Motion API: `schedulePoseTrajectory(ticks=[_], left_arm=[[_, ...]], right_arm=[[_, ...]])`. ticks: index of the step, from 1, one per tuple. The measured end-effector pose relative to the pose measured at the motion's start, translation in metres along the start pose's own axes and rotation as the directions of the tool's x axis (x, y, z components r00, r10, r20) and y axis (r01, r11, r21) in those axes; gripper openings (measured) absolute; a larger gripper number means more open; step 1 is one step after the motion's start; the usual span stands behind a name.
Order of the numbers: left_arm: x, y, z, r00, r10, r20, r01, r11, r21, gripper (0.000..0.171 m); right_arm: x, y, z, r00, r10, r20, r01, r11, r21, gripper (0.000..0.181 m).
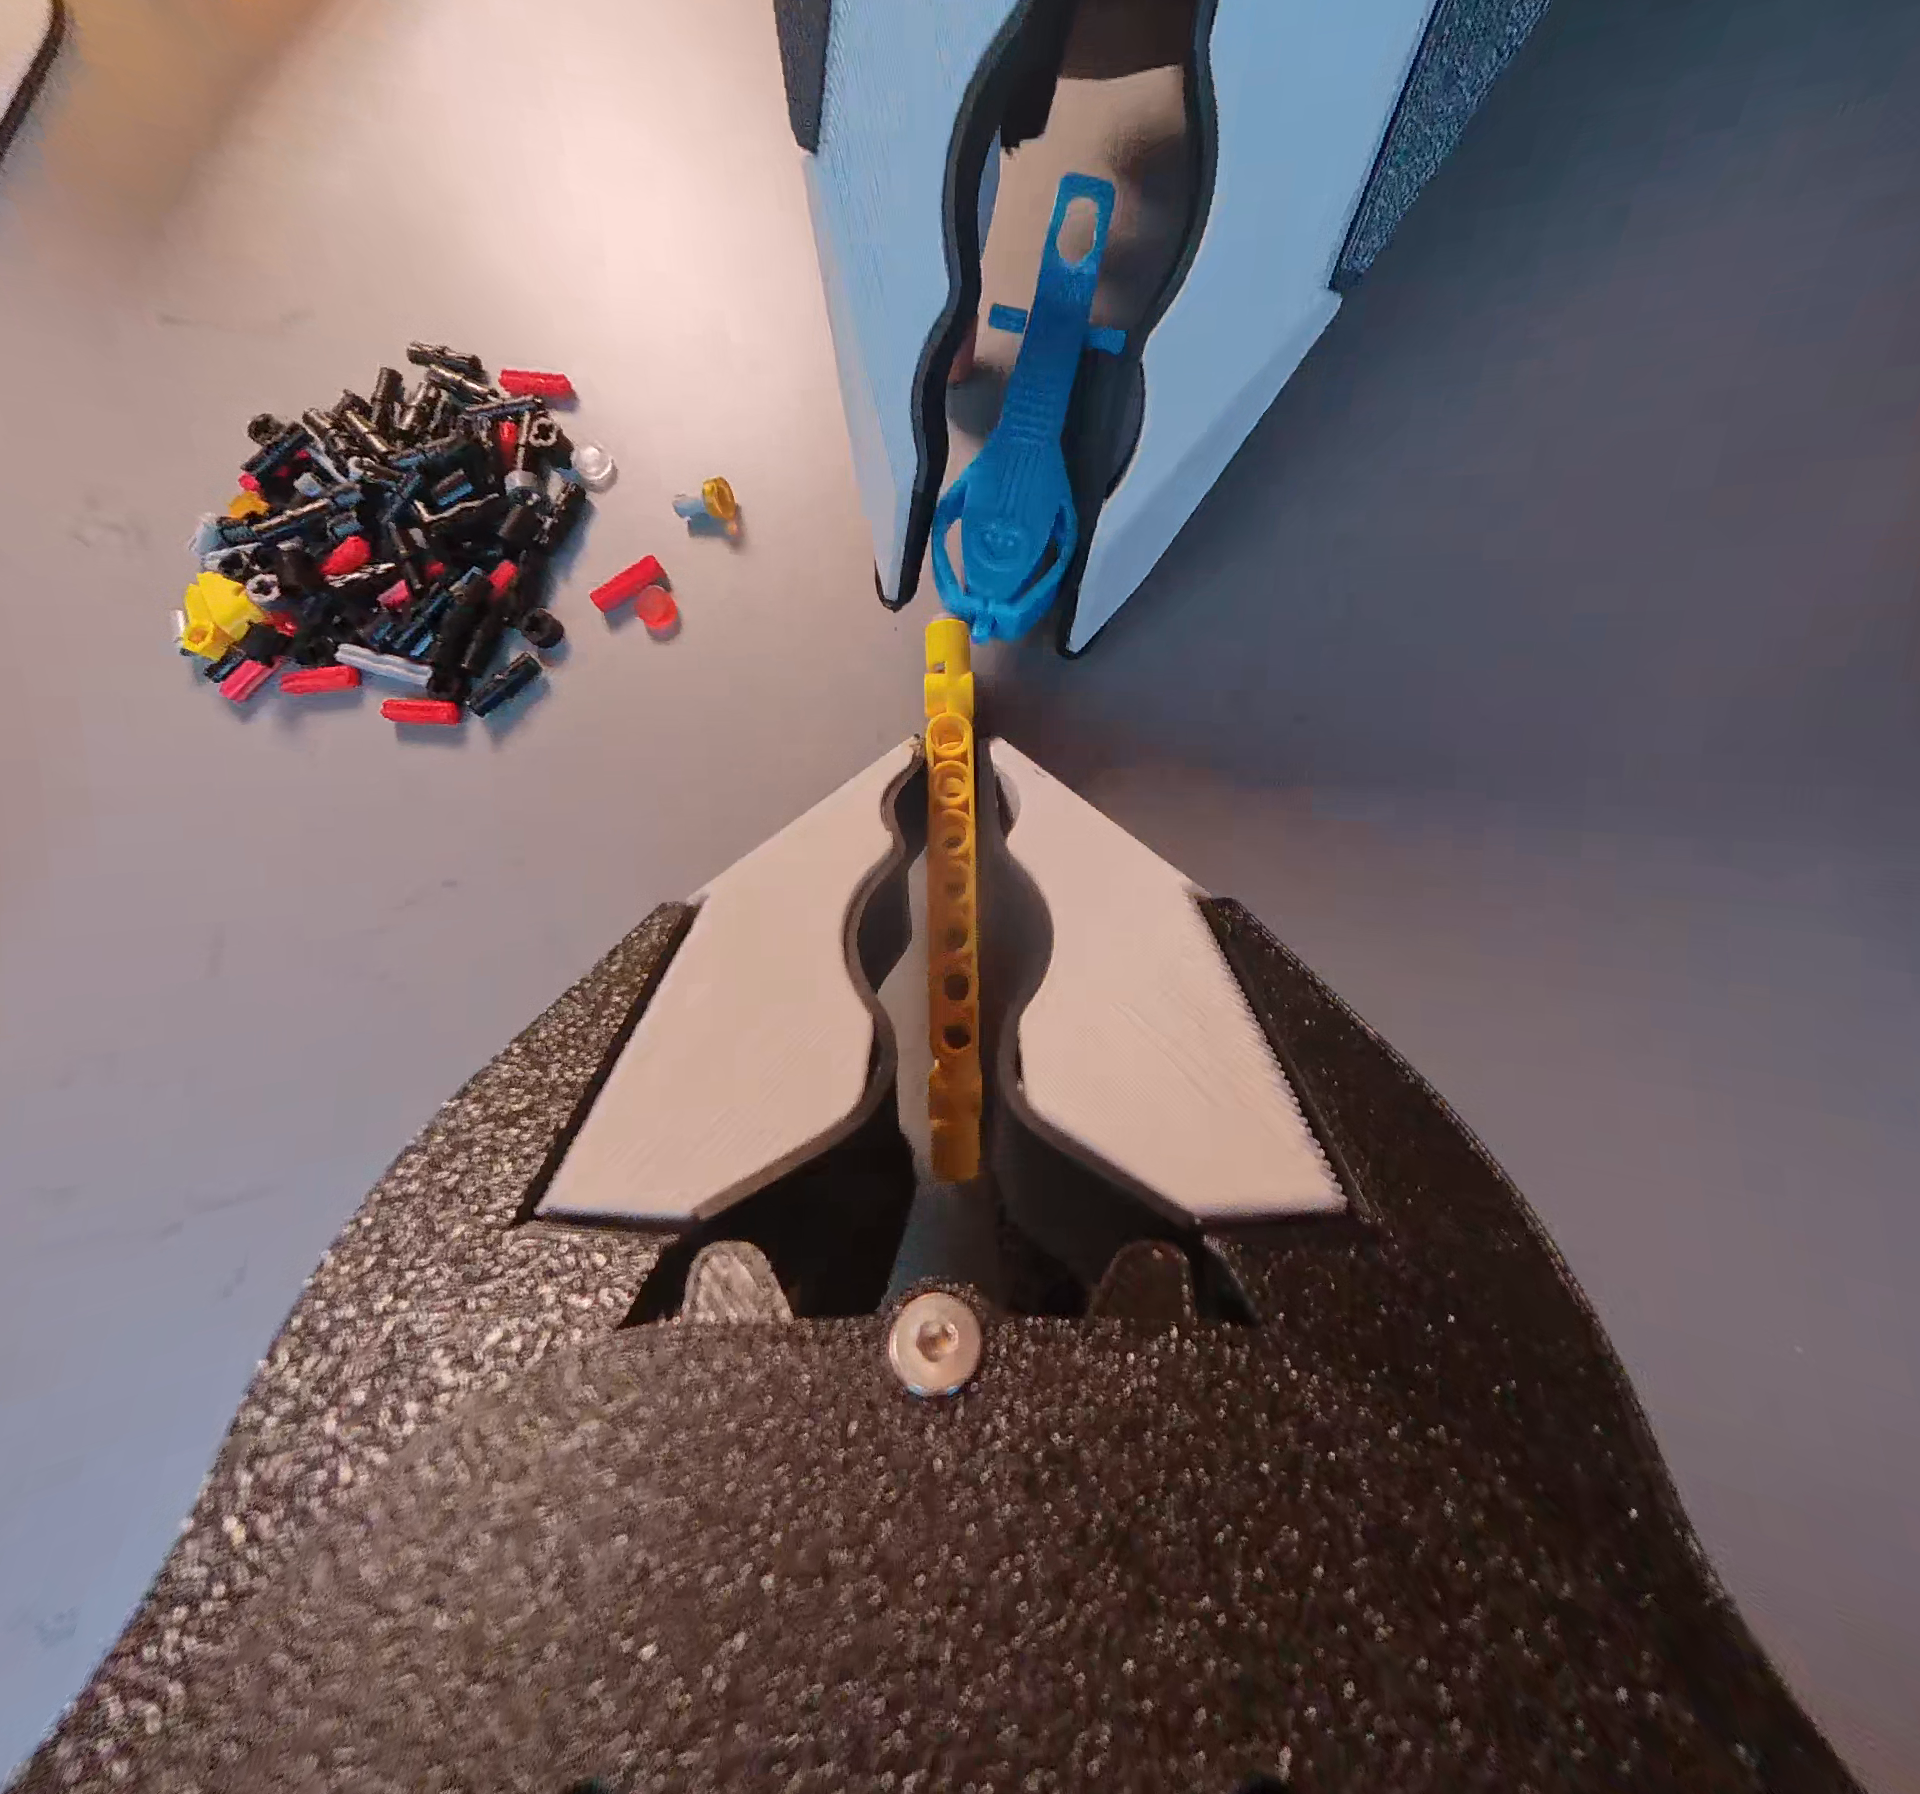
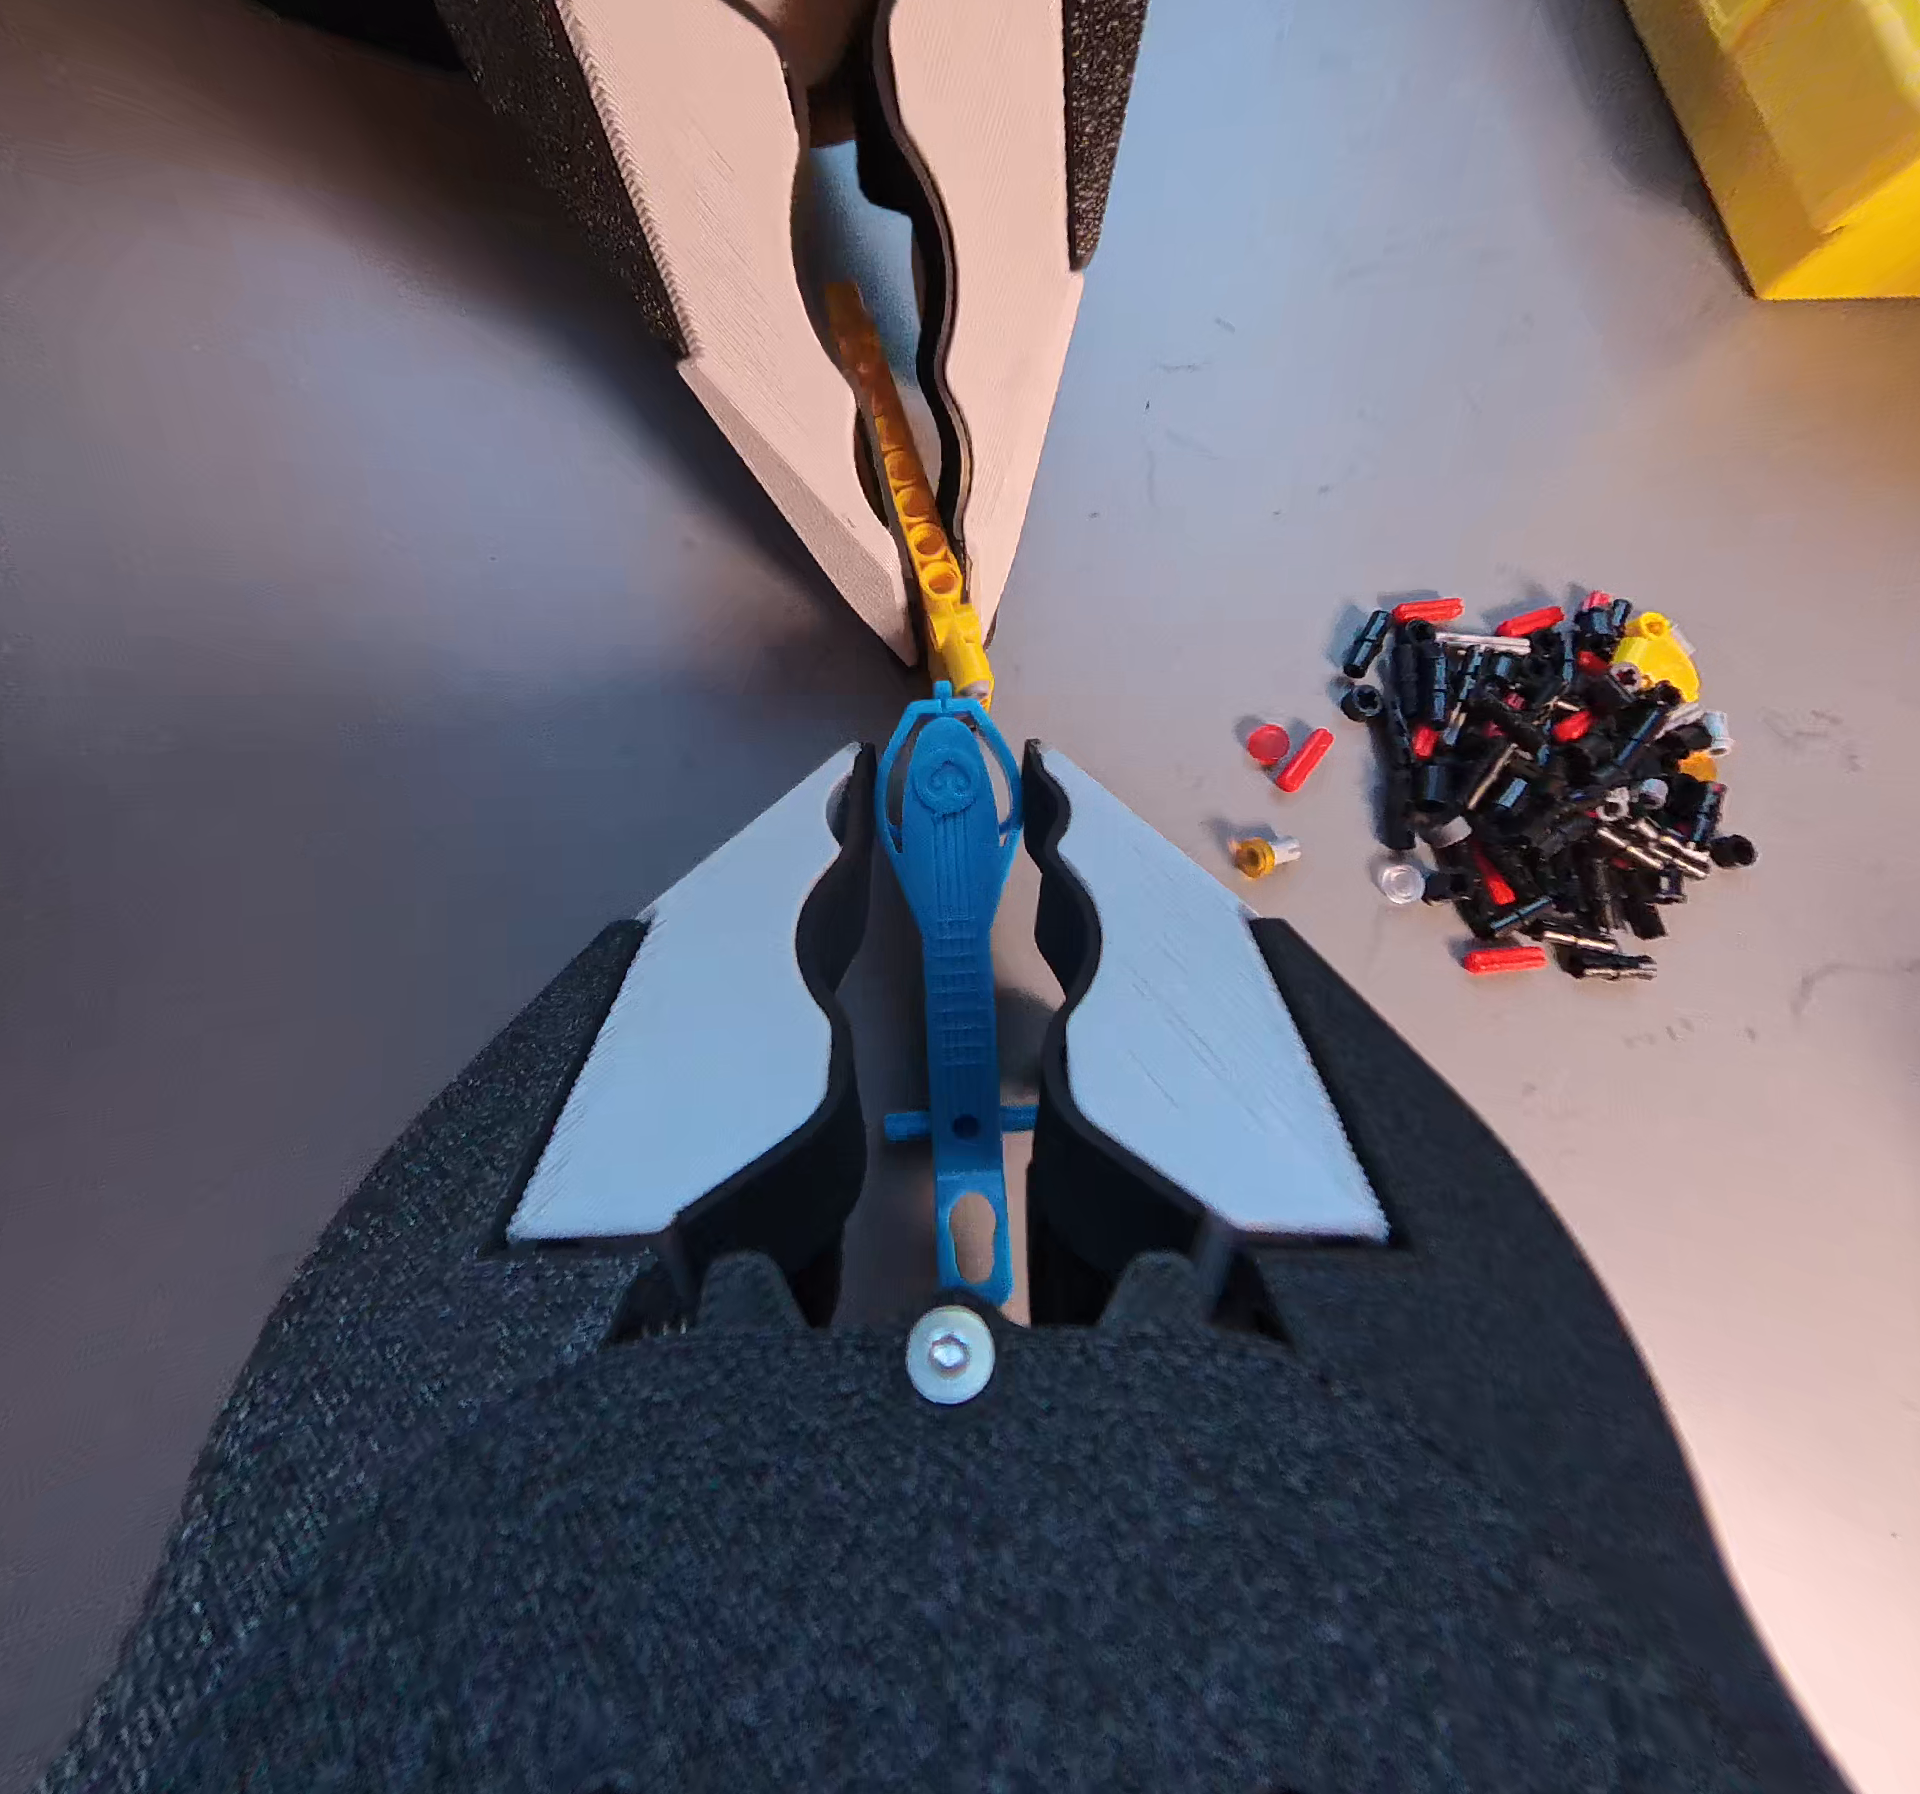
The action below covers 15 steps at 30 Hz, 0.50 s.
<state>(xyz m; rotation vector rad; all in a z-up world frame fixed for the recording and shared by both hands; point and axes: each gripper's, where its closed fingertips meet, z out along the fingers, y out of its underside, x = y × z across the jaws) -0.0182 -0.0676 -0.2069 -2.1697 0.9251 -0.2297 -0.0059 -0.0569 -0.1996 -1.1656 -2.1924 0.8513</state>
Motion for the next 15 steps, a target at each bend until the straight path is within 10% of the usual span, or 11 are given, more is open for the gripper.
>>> schedulePoseTrajectory(ticks=[7, 15], left_arm=[[0.001, 0.002, -0.001, 1.0, -0.016, -0.025, 0.016, 1.0, 0.006, 0.007], [-0.003, 0.005, -0.003, 0.997, -0.066, -0.05, 0.067, 0.998, 0.009, 0.007]], right_arm=[[-0.003, 0.009, -0.01, 0.997, 0.052, 0.065, -0.05, 0.998, -0.031, 0.054], [0.008, 0.039, -0.032, 0.993, 0.093, 0.074, -0.081, 0.985, -0.152, 0.011]])
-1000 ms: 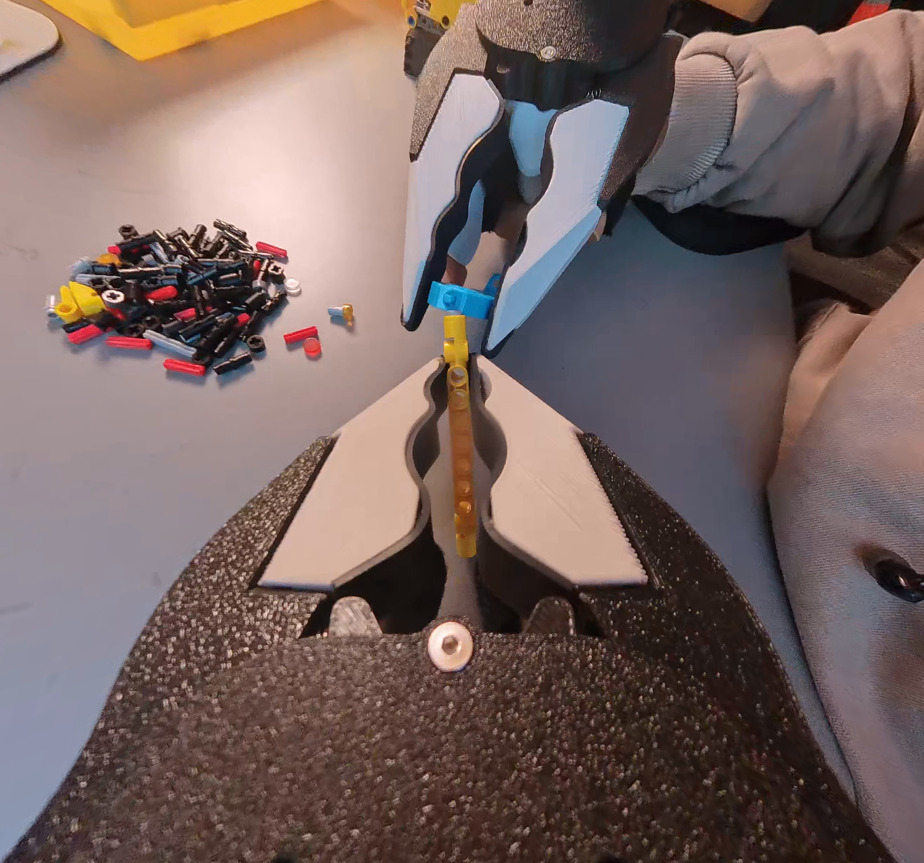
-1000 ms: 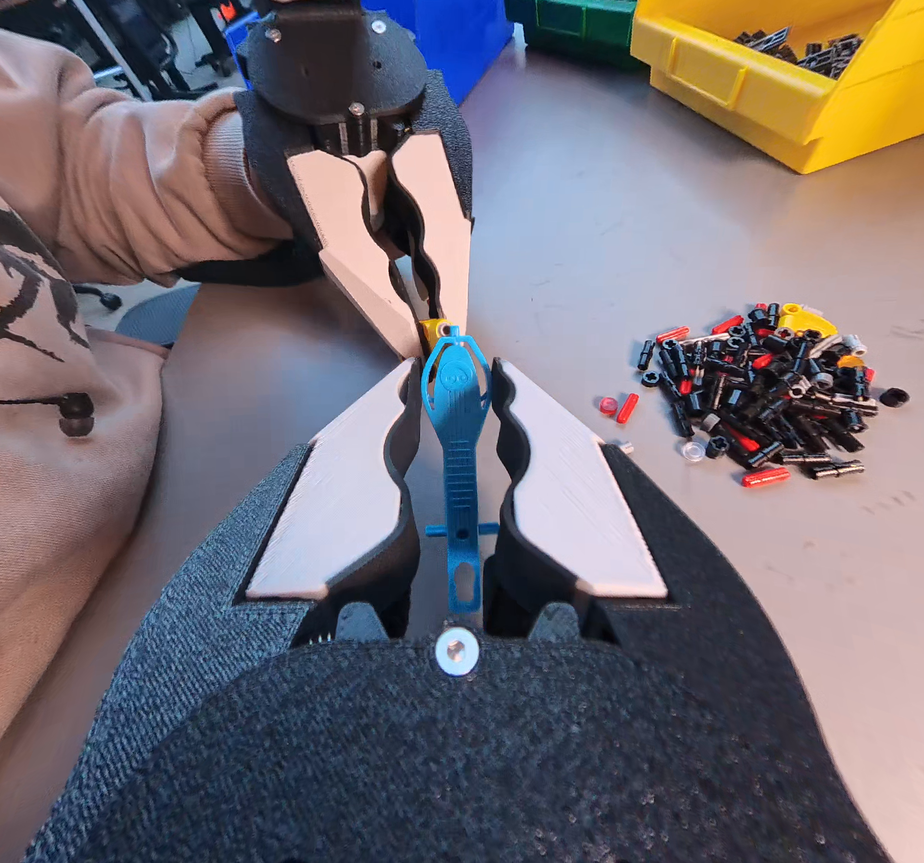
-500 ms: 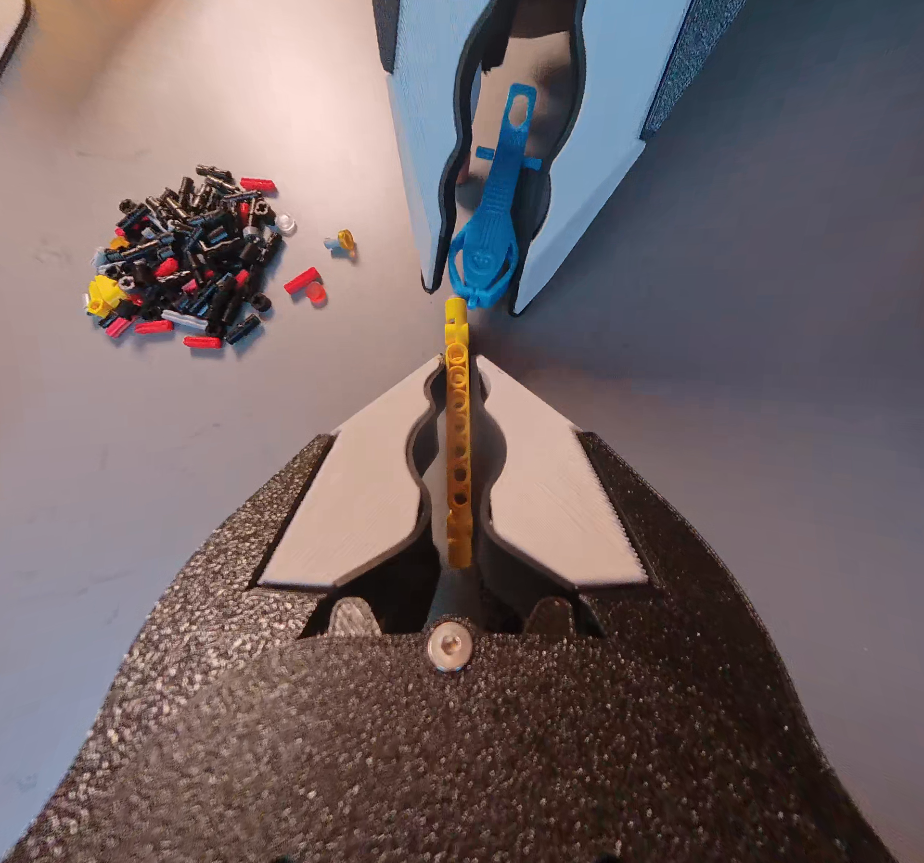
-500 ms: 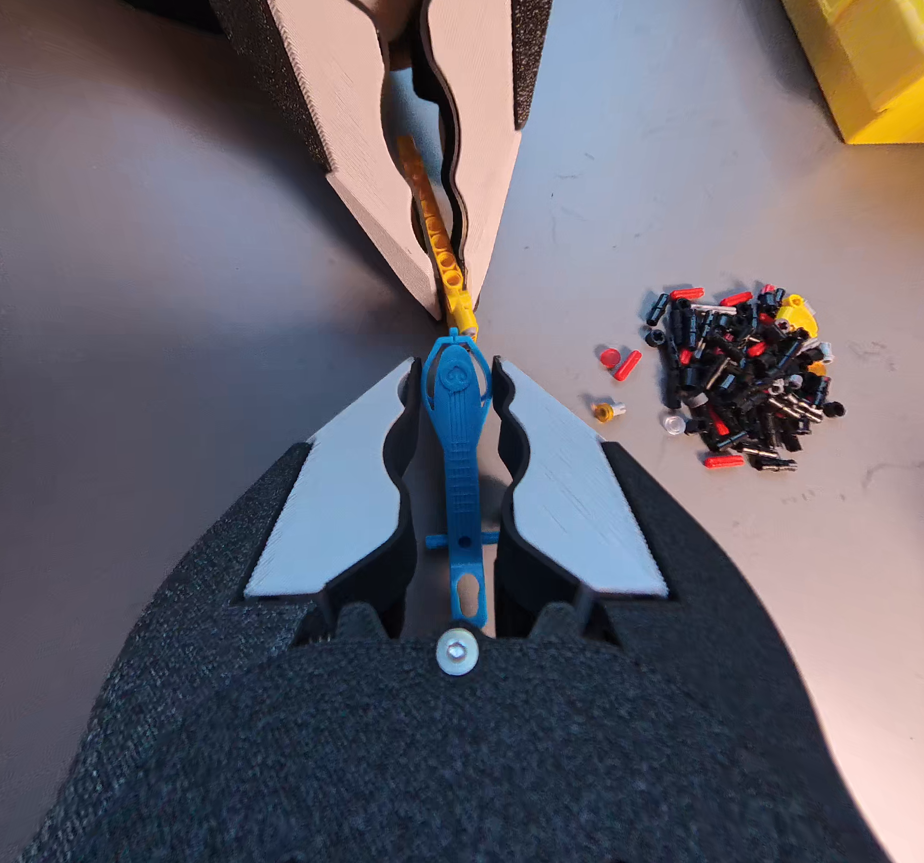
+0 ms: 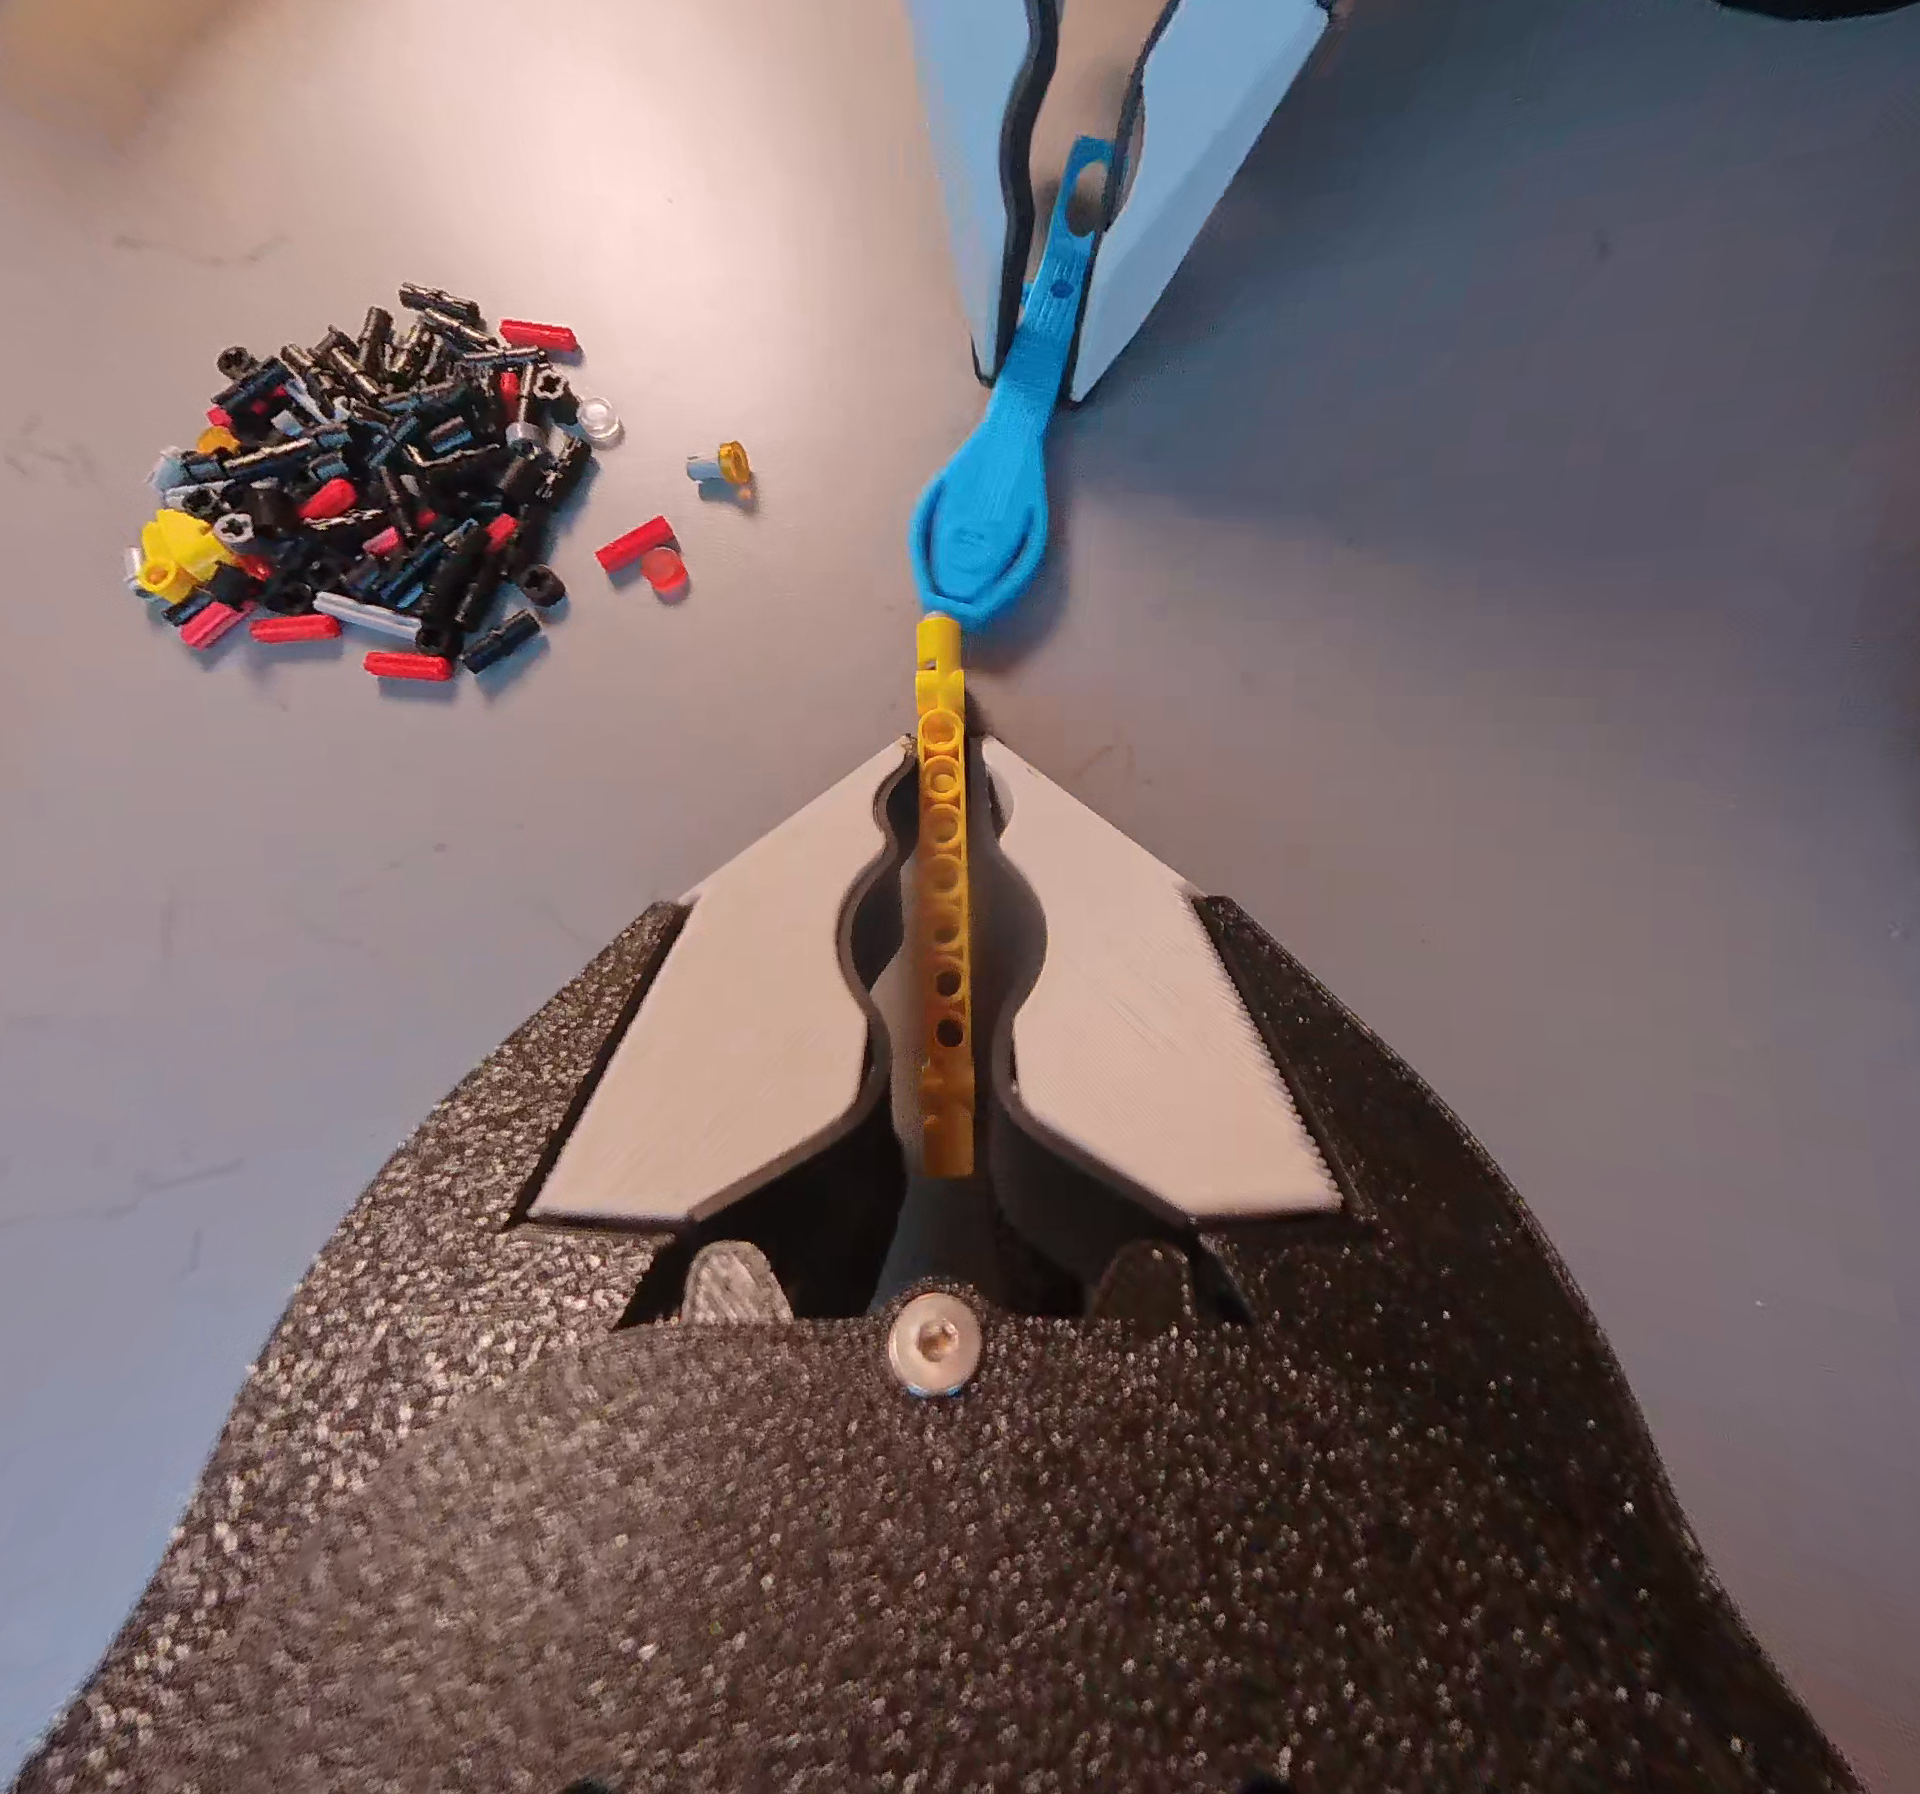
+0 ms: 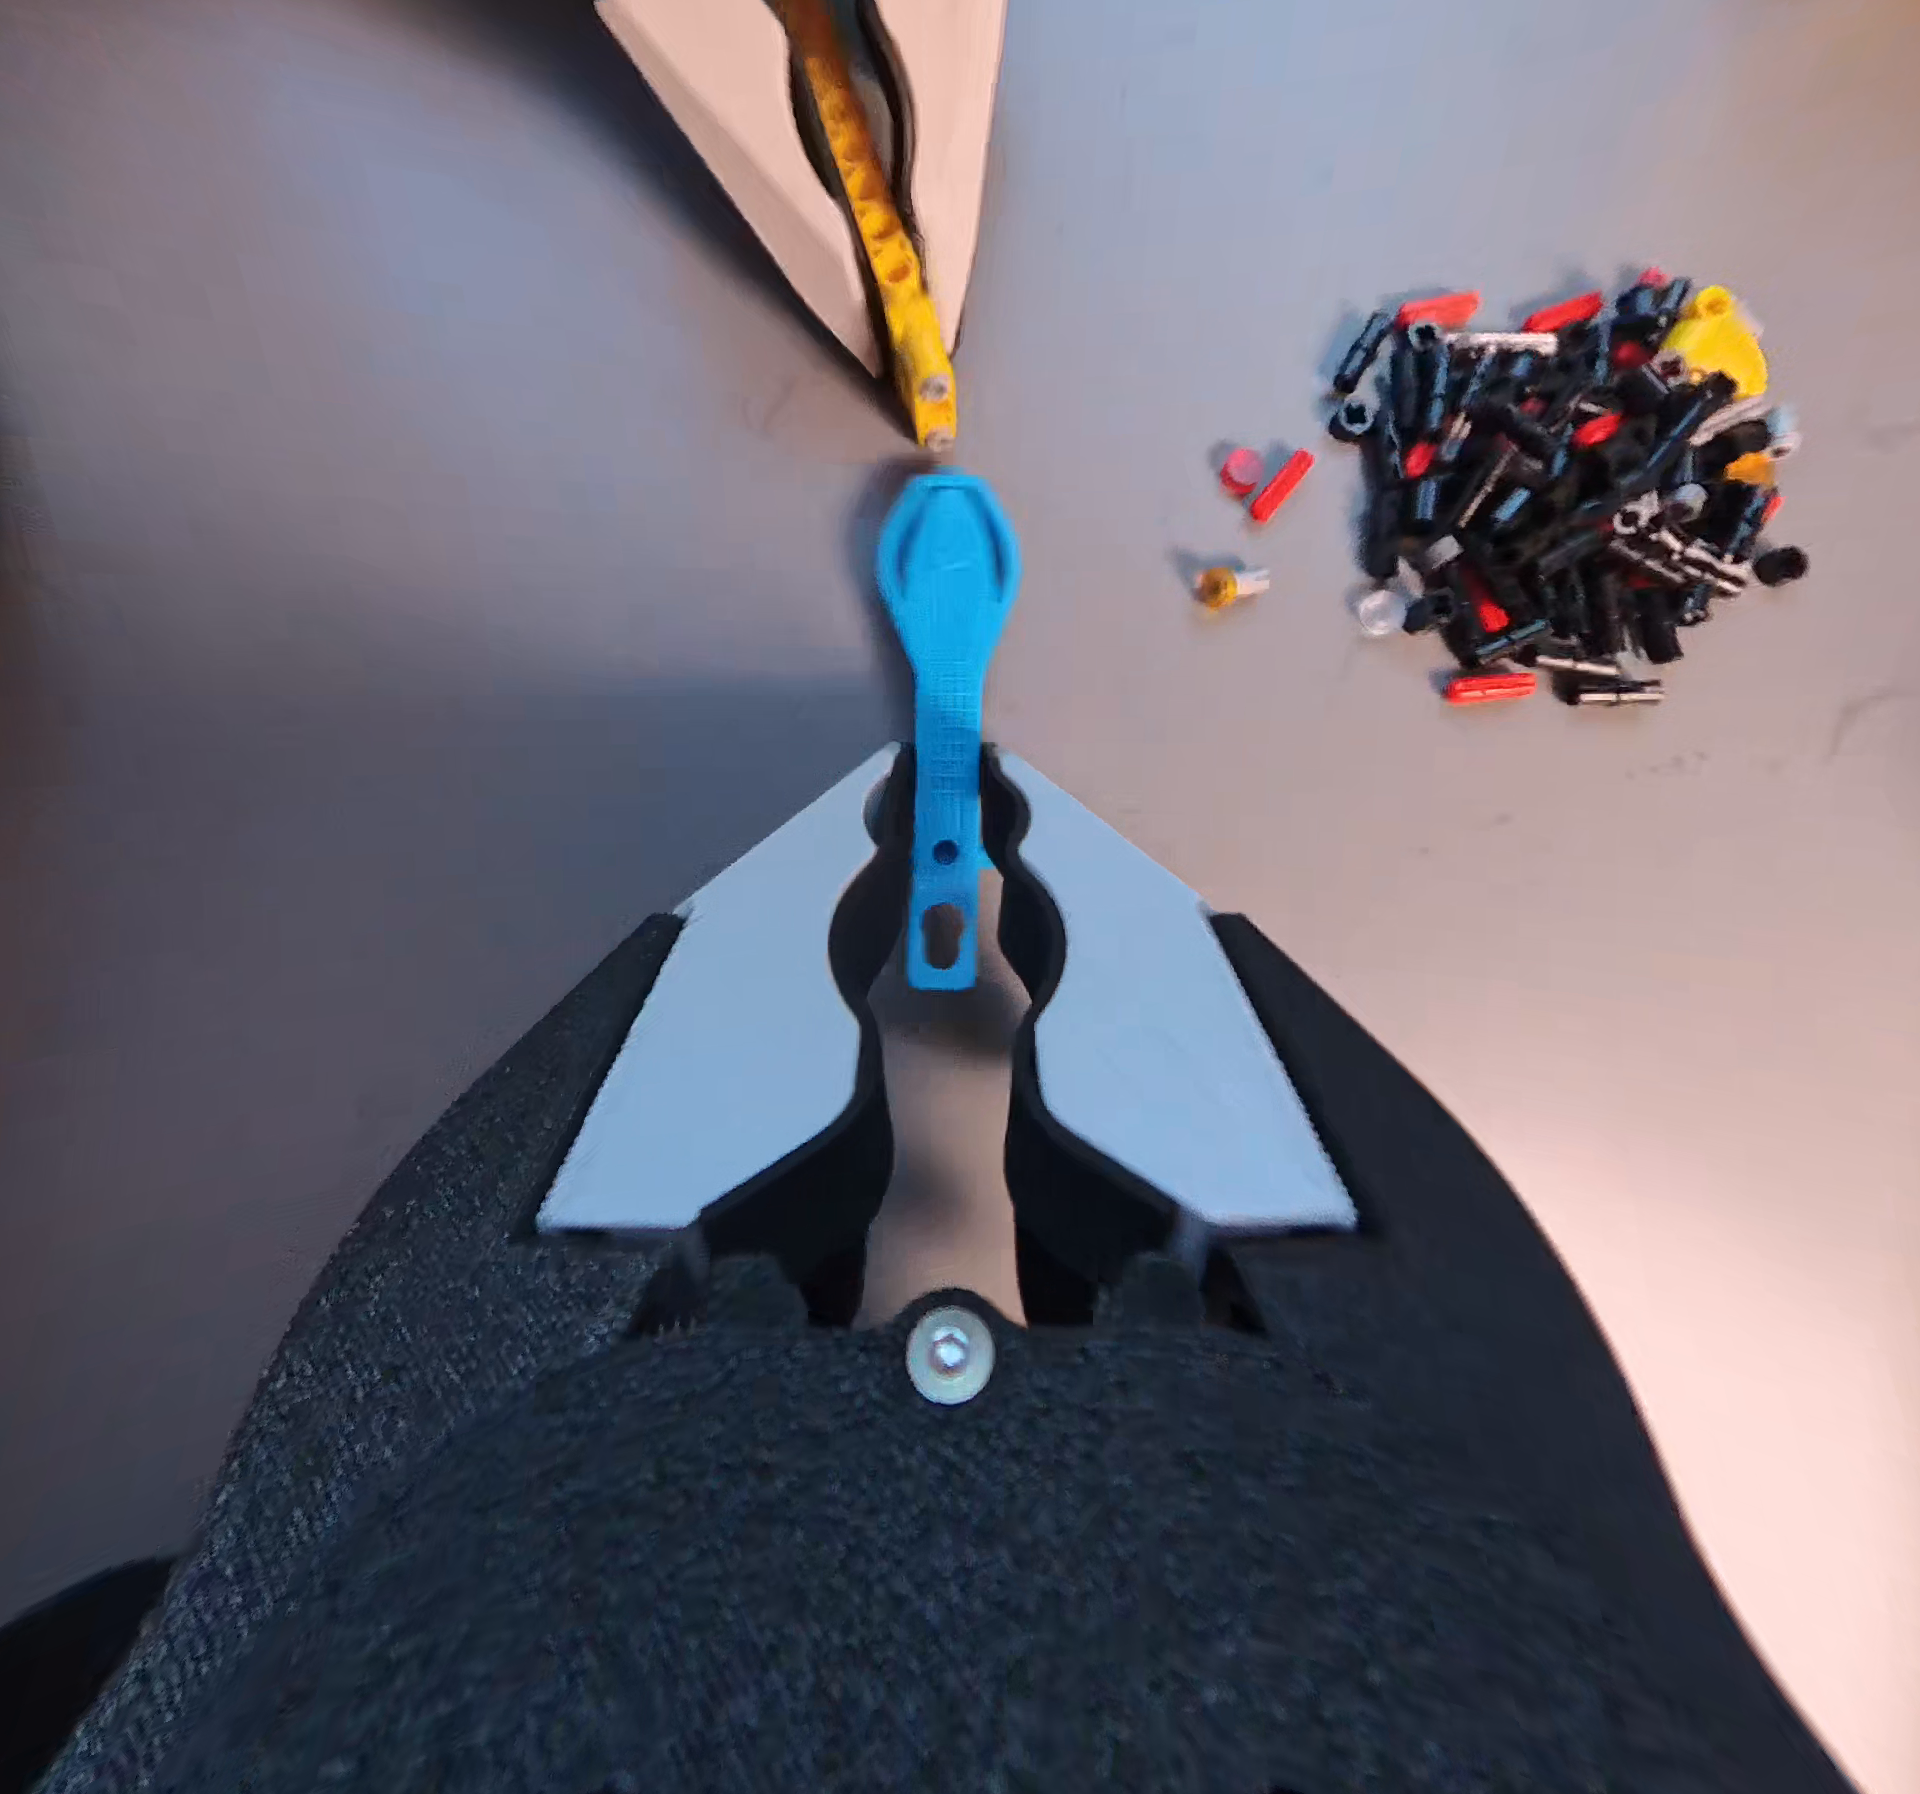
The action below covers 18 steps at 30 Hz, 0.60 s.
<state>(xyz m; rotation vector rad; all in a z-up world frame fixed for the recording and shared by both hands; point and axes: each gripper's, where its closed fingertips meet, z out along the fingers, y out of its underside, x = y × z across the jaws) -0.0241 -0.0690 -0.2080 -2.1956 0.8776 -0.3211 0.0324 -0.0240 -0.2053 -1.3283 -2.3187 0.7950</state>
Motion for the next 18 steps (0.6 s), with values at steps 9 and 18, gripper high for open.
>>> schedulePoseTrajectory(ticks=[9, 18], left_arm=[[-0.011, 0.0, -0.006, 0.993, -0.108, -0.046, 0.109, 0.994, 0.027, 0.011], [-0.005, 0.0, -0.006, 1.0, 0.026, -0.003, -0.026, 1.0, 0.015, 0.007]], right_arm=[[0.004, -0.021, -0.006, 0.983, -0.138, -0.121, 0.146, 0.987, 0.062, 0.011], [0.002, -0.017, -0.002, 0.962, -0.223, -0.16, 0.229, 0.973, 0.02, 0.011]])
